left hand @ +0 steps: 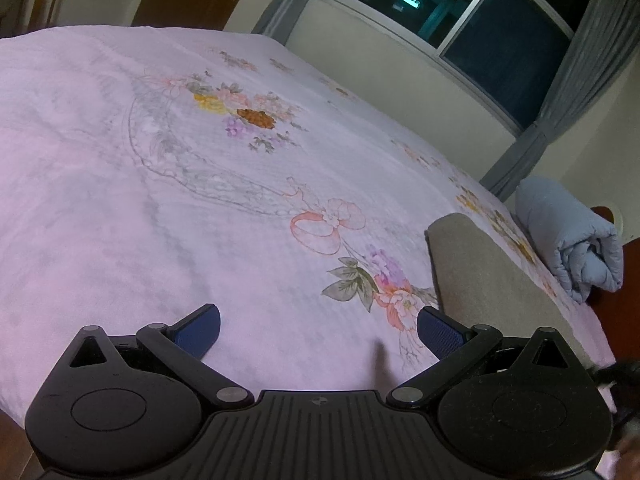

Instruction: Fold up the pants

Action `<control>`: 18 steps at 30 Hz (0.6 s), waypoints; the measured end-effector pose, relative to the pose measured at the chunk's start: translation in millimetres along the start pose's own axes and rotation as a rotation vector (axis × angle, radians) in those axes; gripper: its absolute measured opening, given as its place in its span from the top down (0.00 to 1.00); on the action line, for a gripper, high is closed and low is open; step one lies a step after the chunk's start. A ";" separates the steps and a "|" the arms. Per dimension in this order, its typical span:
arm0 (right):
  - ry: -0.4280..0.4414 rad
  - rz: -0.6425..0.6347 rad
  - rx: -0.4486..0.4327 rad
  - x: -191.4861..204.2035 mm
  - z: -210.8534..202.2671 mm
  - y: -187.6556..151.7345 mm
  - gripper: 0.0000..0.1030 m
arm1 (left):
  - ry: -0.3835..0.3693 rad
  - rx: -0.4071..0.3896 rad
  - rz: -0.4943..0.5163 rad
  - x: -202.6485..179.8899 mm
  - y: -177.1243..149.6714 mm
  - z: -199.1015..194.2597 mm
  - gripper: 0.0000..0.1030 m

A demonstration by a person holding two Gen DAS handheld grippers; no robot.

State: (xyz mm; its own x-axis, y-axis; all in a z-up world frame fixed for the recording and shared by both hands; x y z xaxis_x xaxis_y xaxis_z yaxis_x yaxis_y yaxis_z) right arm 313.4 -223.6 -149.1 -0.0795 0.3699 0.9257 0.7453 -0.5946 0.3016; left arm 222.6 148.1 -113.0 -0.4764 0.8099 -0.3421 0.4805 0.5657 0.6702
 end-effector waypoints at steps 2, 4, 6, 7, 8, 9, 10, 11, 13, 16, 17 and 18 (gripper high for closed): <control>0.204 0.189 -0.089 23.5 -14.7 9.3 0.90 | 0.003 0.001 0.004 -0.2 0.3 1.2 0.00; 0.297 0.271 -0.160 35.8 -27.3 15.3 0.90 | 0.009 0.004 0.009 -1.5 0.3 2.7 0.00; 0.242 0.371 -0.196 11.3 -28.2 13.5 0.91 | 0.017 0.006 0.020 -3.7 0.0 3.6 0.00; 0.151 0.380 -0.195 -11.1 -23.8 12.3 0.91 | 0.018 0.007 0.026 -5.1 -0.1 4.0 0.00; 0.075 0.405 -0.190 -33.4 -19.9 9.9 0.89 | 0.017 0.008 0.031 -6.2 -0.5 4.3 0.00; 0.014 0.441 -0.184 -55.9 -17.6 6.5 0.83 | 0.015 0.008 0.033 -7.0 -0.8 3.9 0.00; 0.037 0.464 -0.185 -63.8 -18.0 5.1 0.86 | 0.010 0.004 0.033 -7.3 -1.0 2.3 0.00; 0.051 0.439 -0.174 -60.6 -21.7 5.6 0.84 | 0.001 -0.005 0.032 -7.2 -0.8 -0.6 0.00; 0.010 0.290 -0.171 -40.0 -39.1 7.0 0.78 | -0.014 -0.018 0.020 -5.1 -0.1 -4.8 0.00; -0.065 -0.017 -0.207 3.2 -72.4 11.1 0.77 | -0.051 -0.033 0.029 -11.5 -0.2 -8.4 0.00; -0.055 -0.116 -0.204 21.4 -75.5 14.1 0.76 | -0.052 -0.035 0.050 -16.4 -1.4 -8.4 0.00; -0.050 -0.213 -0.188 39.5 -72.1 18.4 0.74 | -0.051 -0.027 0.075 -22.4 -3.4 -6.5 0.00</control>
Point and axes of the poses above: each gripper's, at about its wrist camera, not at the fingertips, and z roughly the way its jaws point, x to its left, y to its top, the point moved 8 cm from there along z, roughly the way its jaws point, and after that the axes turned 14 degrees about y, right-handed, at the moved point
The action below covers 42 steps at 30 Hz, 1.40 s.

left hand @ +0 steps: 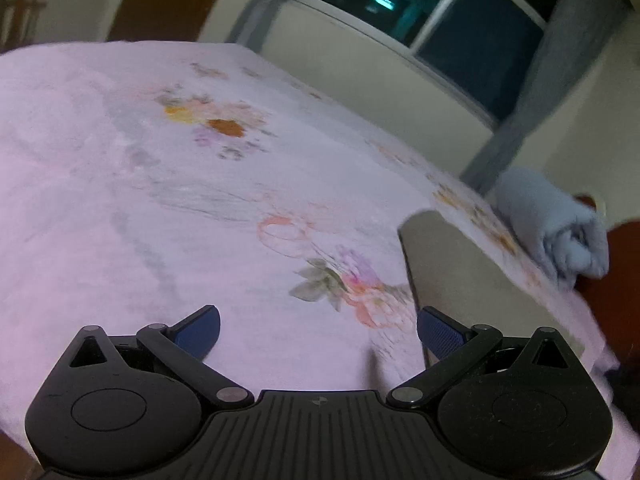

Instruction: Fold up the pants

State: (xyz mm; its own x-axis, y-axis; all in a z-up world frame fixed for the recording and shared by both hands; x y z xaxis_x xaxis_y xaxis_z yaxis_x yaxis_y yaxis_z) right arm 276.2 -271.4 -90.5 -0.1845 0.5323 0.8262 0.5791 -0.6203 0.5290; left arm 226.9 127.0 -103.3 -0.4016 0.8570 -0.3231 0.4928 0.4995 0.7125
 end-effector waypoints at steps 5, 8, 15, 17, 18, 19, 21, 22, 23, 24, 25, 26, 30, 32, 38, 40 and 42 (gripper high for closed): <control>-0.102 0.060 0.001 -5.0 18.9 39.1 0.29 | 0.012 0.012 0.063 -12.8 -3.0 2.4 0.00; -0.106 0.153 0.064 -18.4 9.7 18.8 0.26 | 0.033 0.018 0.027 -1.4 -2.1 3.2 0.00; -0.064 0.361 0.098 -56.2 53.6 -15.0 0.31 | 0.030 0.017 -0.011 4.0 -1.3 3.9 0.00; -0.065 0.327 0.084 -49.4 54.9 -13.6 0.76 | 0.040 0.020 0.009 2.1 -2.2 4.8 0.00; -0.026 0.331 0.073 -39.0 53.1 -12.1 0.83 | 0.042 0.022 0.016 1.9 -2.3 5.3 0.00; 0.011 0.303 0.054 -21.7 47.7 -8.6 0.84 | 0.041 0.022 0.019 2.2 -2.6 5.5 0.00; 0.078 0.301 -0.001 9.7 30.0 -4.5 0.84 | 0.038 0.022 0.014 2.7 -1.2 5.5 0.00; 0.113 0.304 -0.033 23.2 19.1 -4.8 0.84 | 0.035 0.021 0.009 3.3 -1.0 5.4 0.00; 0.116 0.284 -0.054 30.2 10.5 -6.3 0.84 | 0.033 0.021 0.005 4.3 -0.6 5.3 0.00; 0.112 0.277 -0.074 30.2 4.0 -10.8 0.84 | 0.032 0.021 0.004 4.2 -0.6 5.5 0.00; 0.088 0.277 -0.089 18.7 2.1 -16.8 0.84 | 0.032 0.022 0.007 4.1 -0.6 5.8 0.00; 0.034 0.272 -0.092 -0.9 5.0 -19.9 0.83 | 0.032 0.023 0.009 3.8 -0.9 6.0 0.00; 0.031 0.514 -0.048 -83.9 12.2 -38.5 0.77 | 0.029 0.025 0.019 3.9 -1.6 3.7 0.00; -0.011 0.387 -0.035 -63.4 -6.7 -29.7 0.63 | 0.031 0.019 0.019 4.5 -1.0 2.9 0.00; -0.040 0.112 -0.095 -29.4 -45.6 7.0 0.32 | -0.036 0.023 0.195 -37.1 -15.8 -11.1 0.00; -0.035 0.104 -0.093 -28.0 -46.0 12.4 0.32 | -0.051 0.029 0.296 -59.1 -27.0 -15.8 0.00; -0.032 0.097 -0.099 -25.9 -48.4 13.9 0.31 | -0.039 0.044 0.391 -78.5 -39.3 -14.1 0.00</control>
Point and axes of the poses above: each gripper's, at about its wrist camera, not at the fingertips, and z roughly the way its jaws point, x to its left, y to its top, the point moved 8 cm from there along z, roughly the way its jaws point, and after that the axes turned 14 degrees about y, right-handed, at the moved point
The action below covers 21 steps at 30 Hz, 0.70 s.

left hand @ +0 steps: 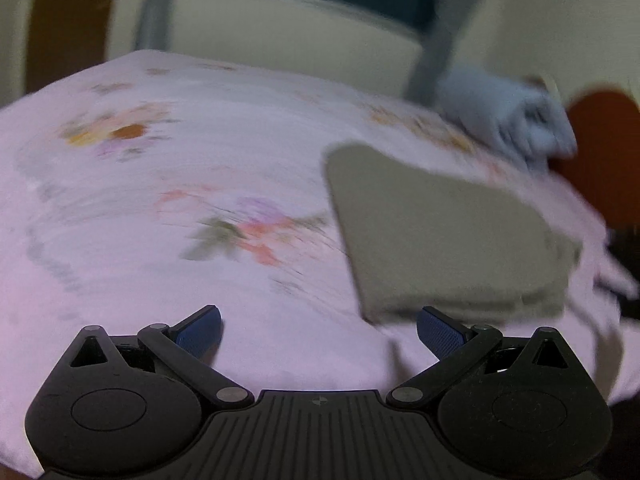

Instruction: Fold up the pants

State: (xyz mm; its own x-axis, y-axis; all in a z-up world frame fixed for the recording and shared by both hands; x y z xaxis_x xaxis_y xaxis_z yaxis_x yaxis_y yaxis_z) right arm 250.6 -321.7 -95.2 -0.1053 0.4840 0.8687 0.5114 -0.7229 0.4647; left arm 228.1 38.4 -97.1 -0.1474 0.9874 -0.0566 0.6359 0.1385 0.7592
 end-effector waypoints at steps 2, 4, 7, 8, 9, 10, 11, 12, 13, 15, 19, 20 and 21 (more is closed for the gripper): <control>0.009 -0.002 0.004 -2.4 7.3 -3.3 0.29 | 0.054 0.016 0.067 -13.9 -3.6 8.6 0.00; 0.016 0.006 0.016 -9.0 3.5 -10.8 0.29 | 0.097 0.026 0.080 -19.0 -4.0 17.4 0.00; 0.008 -0.002 0.028 -8.9 2.2 -14.8 0.29 | 0.127 0.037 0.072 -22.8 2.5 30.5 0.00; 0.005 -0.007 0.031 -7.3 -3.0 -16.2 0.27 | 0.121 0.025 0.064 -25.5 5.5 31.8 0.00; 0.001 -0.008 0.037 -7.7 -5.6 -17.5 0.26 | 0.125 0.013 0.071 -27.9 9.8 35.3 0.00; -0.002 -0.005 0.044 -9.2 -5.6 -18.6 0.26 | 0.160 0.010 0.089 -26.9 12.6 40.1 0.00; 0.000 -0.009 0.052 -9.9 -5.3 -19.6 0.26 | 0.166 0.009 0.048 -19.3 15.1 42.3 0.00; 0.000 -0.012 0.057 -10.2 -5.1 -19.9 0.26 | 0.148 0.017 -0.011 -12.1 14.2 43.3 0.00; 0.007 -0.008 0.054 -10.1 -5.5 -18.6 0.26 | 0.140 0.028 -0.036 -4.8 11.3 44.5 0.00; 0.040 0.039 0.036 -12.9 -5.0 -14.5 0.26 | 0.140 0.022 -0.016 -2.5 6.9 44.0 0.00; 0.079 0.253 0.088 -30.4 16.9 -20.3 0.25 | 0.120 0.013 -0.101 3.2 9.2 44.4 0.00; 0.073 0.271 0.090 -31.1 19.1 -22.0 0.24 | 0.106 0.016 -0.128 7.1 9.6 45.7 0.00; 0.061 0.288 0.092 -33.4 21.9 -24.0 0.23 | 0.087 0.025 -0.164 11.4 9.9 46.4 0.00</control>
Point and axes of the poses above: each gripper's, at about its wrist camera, not at the fingertips, and z roughly the way its jaws point, x to its left, y to its top, the point moved 8 cm from there along z, roughly the way its jaws point, and after that the axes turned 14 degrees about y, right-handed, at the moved point
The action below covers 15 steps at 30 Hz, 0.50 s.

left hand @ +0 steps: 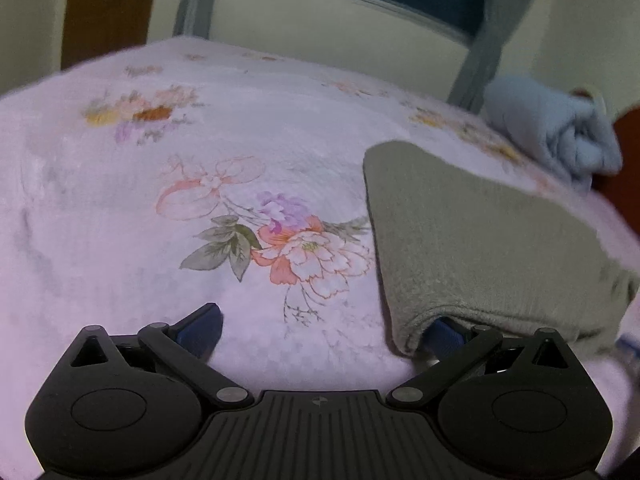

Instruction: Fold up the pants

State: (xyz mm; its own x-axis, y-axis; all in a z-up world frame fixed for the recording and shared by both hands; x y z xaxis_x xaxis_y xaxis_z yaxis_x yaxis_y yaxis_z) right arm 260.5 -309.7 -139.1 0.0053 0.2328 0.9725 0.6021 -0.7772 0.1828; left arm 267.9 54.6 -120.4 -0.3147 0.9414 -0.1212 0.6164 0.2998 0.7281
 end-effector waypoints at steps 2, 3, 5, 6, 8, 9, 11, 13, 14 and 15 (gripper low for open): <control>-0.001 0.049 0.018 -6.1 7.3 -2.8 0.22 | -0.015 0.016 -0.031 4.1 0.4 3.4 0.00; 0.016 0.063 0.022 -6.9 11.2 -3.6 0.22 | -0.024 0.025 -0.043 5.6 0.2 4.7 0.00; 0.029 0.068 0.014 -5.7 16.6 -2.9 0.22 | -0.029 0.029 -0.044 4.4 -0.8 7.2 0.00; 0.030 0.056 0.012 -4.5 20.2 -2.6 0.22 | -0.028 0.030 -0.037 3.6 -1.0 8.2 0.00; -0.010 0.038 0.015 -7.3 27.3 -2.7 0.22 | -0.026 0.035 -0.026 2.8 -1.4 9.7 0.00; -0.026 0.039 0.024 -8.6 30.5 -3.8 0.22 | -0.022 0.040 -0.009 2.0 -2.2 10.4 0.00; -0.040 0.020 0.042 -5.6 29.3 -5.4 0.25 | -0.016 0.047 0.041 0.3 -2.9 7.9 0.00; -0.044 -0.018 0.061 1.8 17.1 -6.6 0.26 | -0.027 0.046 0.068 5.1 -2.7 -0.8 0.00; -0.042 -0.055 0.056 7.2 7.1 -5.8 0.24 | -0.037 0.046 0.063 9.8 -2.2 -6.4 0.00; -0.053 -0.112 0.030 14.2 -6.0 -3.1 0.22 | -0.035 0.035 0.038 18.2 -1.3 -13.5 0.00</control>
State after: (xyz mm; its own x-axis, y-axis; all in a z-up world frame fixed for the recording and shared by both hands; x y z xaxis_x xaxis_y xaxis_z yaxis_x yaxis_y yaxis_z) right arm 253.9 -307.5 -125.0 -0.0219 0.3482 0.9372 0.6250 -0.7269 0.2847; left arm 251.6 69.2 -114.4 -0.2653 0.9569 -0.1178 0.6529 0.2682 0.7084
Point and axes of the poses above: each gripper's, at about its wrist camera, not at the fingertips, and z roughly the way its jaws point, x to its left, y to its top, the point moved 8 cm from there along z, roughly the way its jaws point, and after that the axes turned 14 degrees about y, right-handed, at the moved point
